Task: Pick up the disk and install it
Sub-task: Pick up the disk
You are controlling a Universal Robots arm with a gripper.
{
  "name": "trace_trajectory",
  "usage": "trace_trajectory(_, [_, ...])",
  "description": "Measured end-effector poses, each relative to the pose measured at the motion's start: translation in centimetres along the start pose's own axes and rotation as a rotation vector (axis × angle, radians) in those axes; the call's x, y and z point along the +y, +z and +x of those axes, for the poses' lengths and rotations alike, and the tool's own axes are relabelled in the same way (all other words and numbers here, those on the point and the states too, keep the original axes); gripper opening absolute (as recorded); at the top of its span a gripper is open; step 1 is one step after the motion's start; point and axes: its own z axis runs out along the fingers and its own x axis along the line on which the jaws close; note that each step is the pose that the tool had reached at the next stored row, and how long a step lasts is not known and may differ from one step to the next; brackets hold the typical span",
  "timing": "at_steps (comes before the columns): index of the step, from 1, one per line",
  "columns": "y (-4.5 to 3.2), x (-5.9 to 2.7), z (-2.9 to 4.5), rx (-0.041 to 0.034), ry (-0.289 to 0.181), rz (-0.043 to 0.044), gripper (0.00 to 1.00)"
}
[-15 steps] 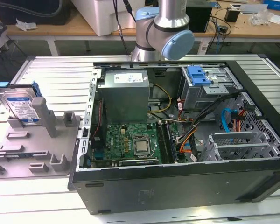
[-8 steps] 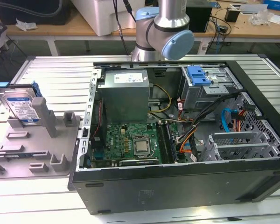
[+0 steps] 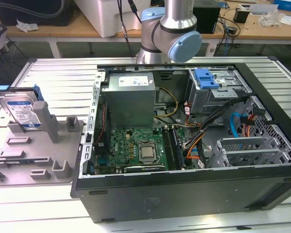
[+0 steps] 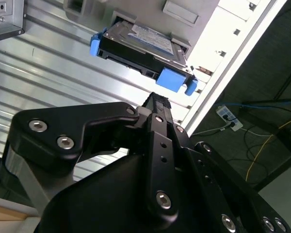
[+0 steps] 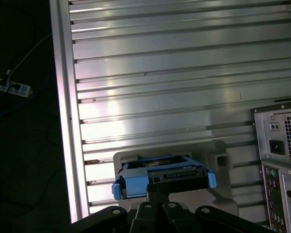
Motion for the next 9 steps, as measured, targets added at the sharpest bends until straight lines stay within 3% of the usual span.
trace_trajectory(9, [0.02,0.02,0.04,0.0021,0.0,0.0002,0.11])
